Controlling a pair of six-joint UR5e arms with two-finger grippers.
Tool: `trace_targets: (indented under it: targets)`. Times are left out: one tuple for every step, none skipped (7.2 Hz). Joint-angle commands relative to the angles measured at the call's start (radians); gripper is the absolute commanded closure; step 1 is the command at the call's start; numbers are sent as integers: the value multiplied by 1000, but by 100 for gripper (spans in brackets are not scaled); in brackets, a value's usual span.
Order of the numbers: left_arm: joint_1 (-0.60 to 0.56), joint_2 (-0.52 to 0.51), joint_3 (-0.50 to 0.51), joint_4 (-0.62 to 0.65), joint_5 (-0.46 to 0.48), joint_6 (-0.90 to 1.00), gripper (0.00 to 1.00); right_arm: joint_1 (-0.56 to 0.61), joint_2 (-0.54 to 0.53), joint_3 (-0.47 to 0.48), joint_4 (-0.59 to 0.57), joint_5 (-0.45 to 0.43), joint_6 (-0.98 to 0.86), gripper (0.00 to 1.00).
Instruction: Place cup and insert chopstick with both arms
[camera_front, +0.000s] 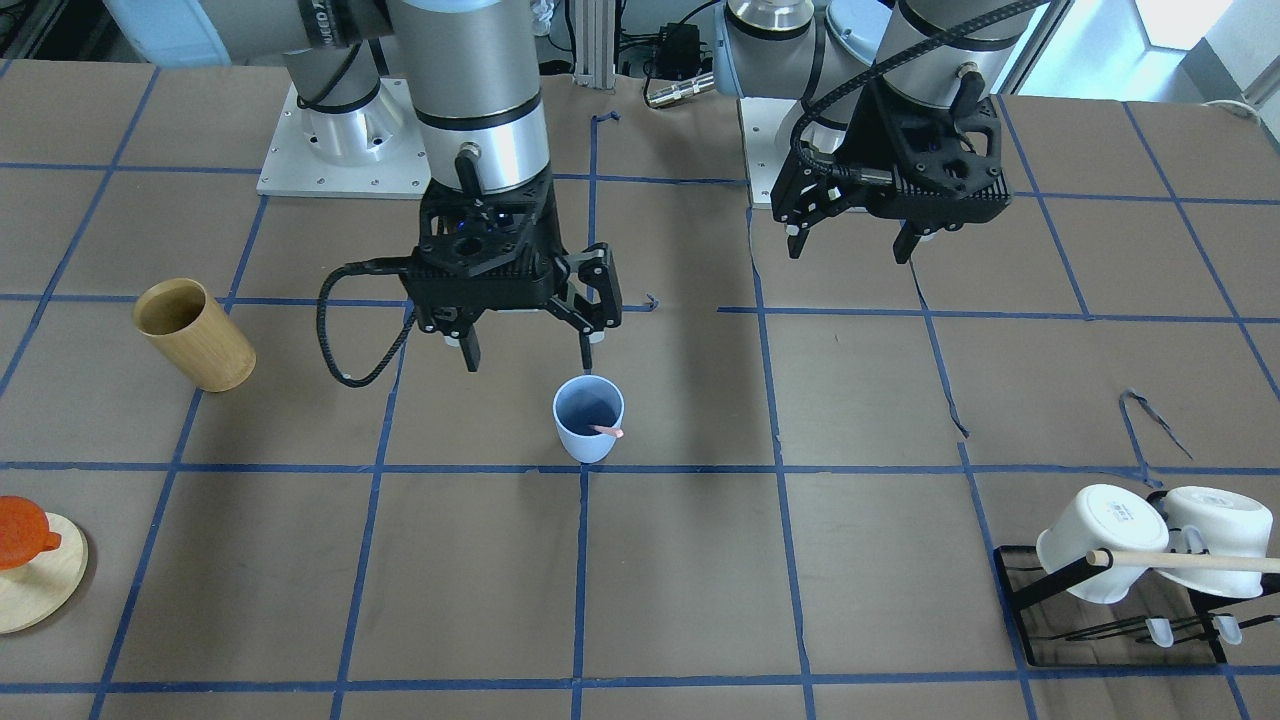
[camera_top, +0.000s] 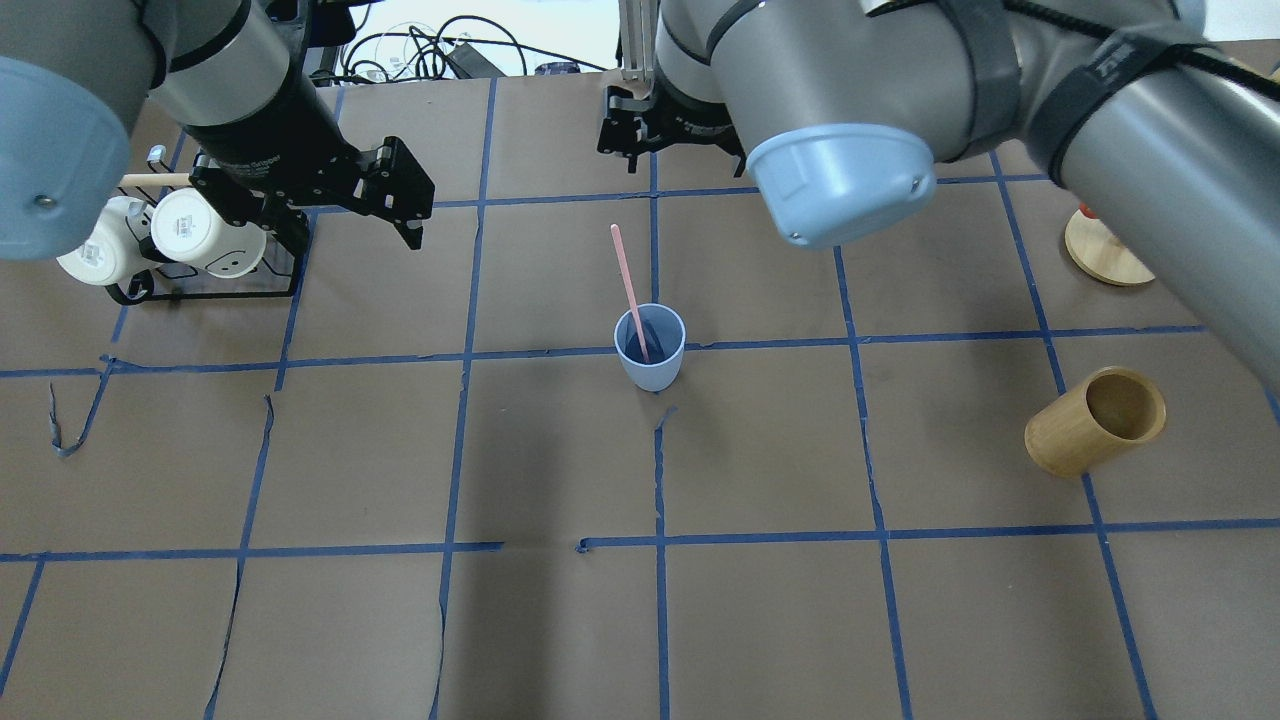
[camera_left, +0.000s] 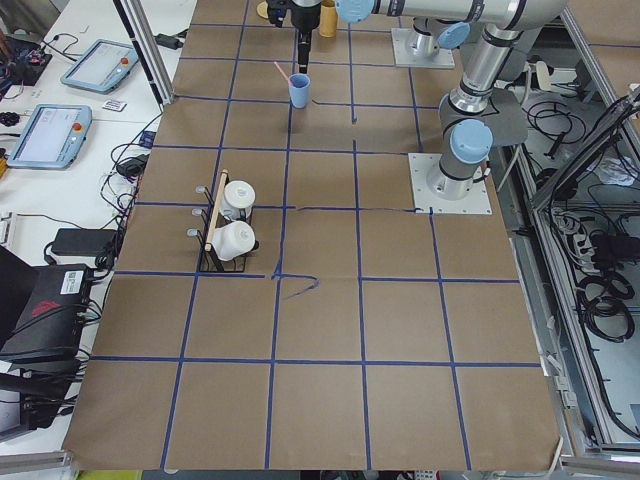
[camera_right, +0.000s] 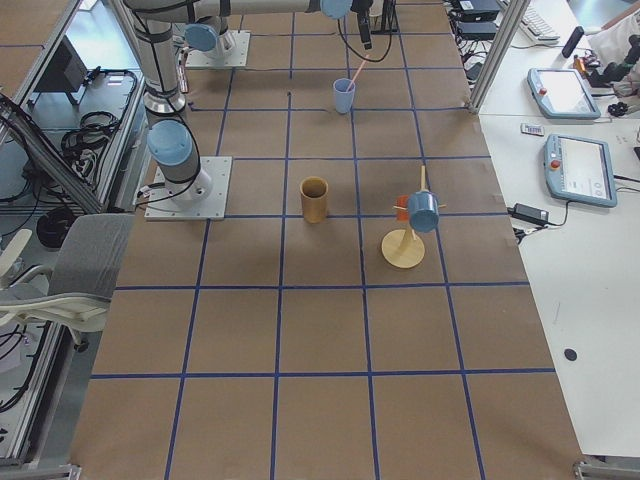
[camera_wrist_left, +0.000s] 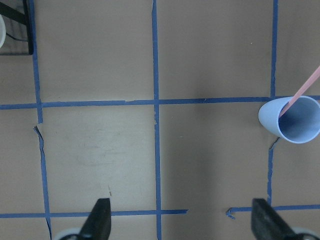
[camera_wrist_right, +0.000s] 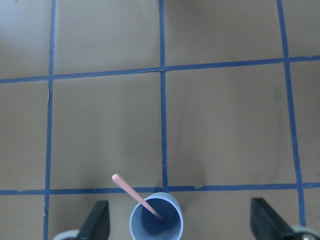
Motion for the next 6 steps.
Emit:
trace_targets:
  targets:
    - [0,0,-1,0,0,0,0,-130,-43,-11,182,-8,-228,0]
    - [0,0,1,0,0,0,0,-174,-68,-6,274,-8,-242,0]
    - [0,0,1,0,0,0,0,-187,-92,1,345,-10,-242,0]
    - [0,0,1,0,-1,0,0,-187,-109,16,408,-11,-242,0]
    - [0,0,-1,0,-1,0,0,-188,-108,23,404,-13,-245,0]
    - [0,0,-1,0,0,0,0,-190,-103,21,402,-10,-245,0]
